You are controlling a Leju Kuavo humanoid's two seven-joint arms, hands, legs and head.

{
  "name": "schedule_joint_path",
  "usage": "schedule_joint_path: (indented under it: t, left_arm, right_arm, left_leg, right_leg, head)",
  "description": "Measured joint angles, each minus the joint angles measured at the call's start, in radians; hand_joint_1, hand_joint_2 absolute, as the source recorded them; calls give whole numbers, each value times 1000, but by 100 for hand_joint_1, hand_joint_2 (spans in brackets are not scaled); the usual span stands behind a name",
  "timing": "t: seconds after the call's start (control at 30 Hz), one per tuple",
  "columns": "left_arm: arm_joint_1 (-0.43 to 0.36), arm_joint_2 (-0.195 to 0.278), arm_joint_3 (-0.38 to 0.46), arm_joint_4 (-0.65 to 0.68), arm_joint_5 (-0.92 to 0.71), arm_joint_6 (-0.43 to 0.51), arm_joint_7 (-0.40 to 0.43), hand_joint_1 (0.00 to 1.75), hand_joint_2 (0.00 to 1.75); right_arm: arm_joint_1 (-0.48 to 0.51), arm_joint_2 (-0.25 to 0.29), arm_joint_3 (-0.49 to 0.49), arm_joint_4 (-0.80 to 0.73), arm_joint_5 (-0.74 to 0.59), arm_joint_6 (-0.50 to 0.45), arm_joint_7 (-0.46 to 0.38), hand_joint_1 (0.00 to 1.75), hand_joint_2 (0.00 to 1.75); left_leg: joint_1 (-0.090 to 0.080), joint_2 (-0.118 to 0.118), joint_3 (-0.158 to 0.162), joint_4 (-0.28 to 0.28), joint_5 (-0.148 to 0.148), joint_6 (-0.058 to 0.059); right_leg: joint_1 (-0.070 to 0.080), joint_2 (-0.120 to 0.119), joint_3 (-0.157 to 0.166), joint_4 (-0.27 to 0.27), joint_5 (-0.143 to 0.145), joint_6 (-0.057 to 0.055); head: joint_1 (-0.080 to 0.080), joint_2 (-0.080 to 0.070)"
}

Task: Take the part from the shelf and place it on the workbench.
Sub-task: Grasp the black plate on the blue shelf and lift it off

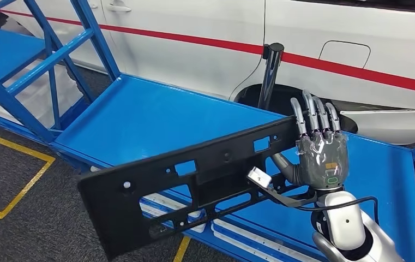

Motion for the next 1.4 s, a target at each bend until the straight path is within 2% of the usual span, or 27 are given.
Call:
schedule_joint_path:
  t: [0.07,0.1,0.13,0.23,0.3,0.33,0.4,0.43,0.47,0.5,0.57,0.63,0.67,0.73,0.8,0.83,0.9,0.93,0.97,1.0,1.03,1.1,1.17,1.23,1.3,1.33,1.4]
  left_arm:
    - [-1,0,0,0,-2,0,0,0,0]
    - [-2,0,0,0,-2,0,0,0,0]
    - [-3,0,0,0,-2,0,0,0,0]
    - [-3,-1,0,0,-3,0,0,0,0]
    - [-3,-2,0,0,-3,0,0,0,0]
    - [-4,-3,0,0,-3,0,0,0,0]
    - [-4,-5,0,0,-3,0,0,0,0]
    - [-3,-6,0,0,-3,0,1,0,0]
    - [-2,-6,0,0,-3,0,1,0,0]
    - [-2,-7,0,0,-3,0,1,0,0]
    - [-2,-7,0,0,-3,0,1,0,0]
    - [-4,-9,0,0,-3,0,1,0,0]
    - [-4,-9,0,0,-3,0,1,0,0]
    - [-4,-9,0,0,-2,0,2,0,0]
    - [-3,-9,0,0,-2,0,2,0,0]
    - [-4,-9,0,0,-2,0,2,0,0]
    - [-4,-9,0,0,-2,0,2,0,0]
    - [-4,-10,0,0,-2,0,2,0,0]
    - [-3,-10,0,0,-2,0,2,0,0]
    - [-3,-10,0,0,-2,0,2,0,0]
    - [-3,-10,0,0,-2,0,2,0,0]
    - [-4,-9,0,0,-2,0,2,0,0]
    - [-6,-8,0,0,-2,0,2,0,0]
    - [-5,-8,0,0,-2,0,2,0,0]
    - [-5,-8,0,0,-1,0,2,0,0]
    - [-6,-8,0,0,-1,1,2,0,0]
    - [-7,-8,0,0,0,3,2,0,0]
  right_arm:
    - [14,1,-15,0,11,-15,-3,0,0]
    - [18,1,-23,-1,16,-20,-4,0,0]
    - [22,1,-31,-1,19,-24,-4,0,0]
    - [35,1,-49,-1,26,-31,-5,0,0]
    - [44,2,-61,-2,31,-37,-7,0,0]
    - [47,2,-66,-2,34,-42,-9,0,0]
    - [57,2,-76,-3,40,-51,-13,0,0]
    - [64,2,-79,-3,42,-54,-14,0,0]
    - [70,3,-82,-3,43,-56,-15,0,0]
    - [75,3,-84,-3,44,-57,-16,0,0]
    - [78,3,-91,-3,44,-59,-16,0,0]
    - [79,6,-99,-4,44,-64,-15,0,0]
    - [82,7,-103,-5,43,-68,-15,0,0]
    - [87,12,-108,-6,41,-79,-16,0,0]
    - [89,15,-112,-6,41,-89,-17,0,0]
    - [89,17,-115,-6,40,-93,-17,0,0]
    - [91,20,-121,-6,40,-99,-17,0,0]
    - [94,22,-122,-6,40,-102,-17,0,0]
    - [96,25,-123,-6,40,-106,-17,0,0]
    - [98,27,-124,-6,40,-110,-18,0,0]
    - [100,29,-124,-6,40,-114,-18,0,0]
    - [101,32,-127,-6,41,-119,-18,0,0]
    - [101,34,-131,-6,41,-123,-18,0,0]
    - [102,35,-134,-6,40,-125,-19,0,0]
    - [103,35,-138,-6,37,-129,-20,0,0]
    - [104,36,-140,-6,35,-133,-20,0,0]
    - [106,37,-142,-6,28,-138,-21,0,0]
  left_leg:
    - [-2,0,78,-150,61,8]
    - [-5,0,110,-215,81,14]
    - [-8,0,129,-256,91,19]
    - [-14,0,133,-275,97,34]
    - [-11,1,136,-286,107,48]
    - [-9,2,137,-290,111,53]
    - [-10,2,134,-290,113,57]
    - [-10,2,134,-290,113,57]
    - [-10,2,133,-289,113,58]
    - [-9,1,134,-289,113,57]
    - [-6,1,134,-283,110,51]
    - [-8,1,129,-272,104,39]
    - [-10,1,126,-270,103,33]
    - [-9,0,123,-269,105,25]
    - [-4,1,111,-247,89,17]
    - [-2,1,94,-206,65,12]
    - [-1,2,32,-69,-2,4]
    - [-1,2,1,-2,-26,2]
    - [-1,2,-17,37,-35,3]
    - [-2,2,-16,35,-26,5]
    - [-2,2,3,-8,-1,10]
    - [-7,2,76,-157,60,25]
    - [-17,3,120,-254,91,36]
    - [-24,4,122,-268,95,39]
    - [-19,5,126,-278,103,48]
    - [-17,6,128,-283,109,54]
    - [-15,6,129,-288,115,62]
  right_leg:
    - [1,0,2,0,0,1]
    - [2,1,2,0,1,4]
    - [2,1,1,0,1,9]
    - [1,1,-1,-4,4,26]
    - [0,0,-15,28,-21,33]
    - [0,0,-35,76,-52,35]
    - [0,1,-94,214,-122,37]
    - [1,1,-121,273,-143,39]
    - [0,1,-132,300,-144,41]
    - [0,0,-127,291,-128,42]
    - [-4,0,-62,157,-57,47]
    - [-5,3,-5,35,-15,44]
    - [-4,5,3,12,-11,39]
    - [-1,7,0,9,-9,25]
    - [0,6,-2,8,-5,13]
    - [-1,5,-3,7,-3,8]
    - [0,4,-5,7,-1,2]
    - [2,4,-7,7,-1,1]
    - [3,4,-8,7,-1,0]
    - [5,4,-8,8,-1,0]
    - [6,5,-7,8,-1,0]
    - [8,5,-5,7,0,1]
    - [9,4,-7,7,0,4]
    - [9,3,-9,5,3,12]
    - [8,3,-13,14,-7,22]
    - [8,3,-23,39,-26,25]
    - [8,3,-71,154,-93,29]
  head:
    - [0,0]
    - [0,0]
    - [0,0]
    - [1,0]
    - [1,0]
    - [2,0]
    - [2,0]
    - [2,0]
    - [2,0]
    - [2,0]
    - [2,0]
    - [2,0]
    - [2,0]
    - [2,0]
    - [1,0]
    - [0,0]
    - [-1,0]
    - [-1,0]
    - [-1,0]
    - [-1,0]
    - [-1,0]
    - [-1,0]
    - [-1,0]
    - [-1,0]
    - [0,0]
    - [0,0]
    - [1,0]
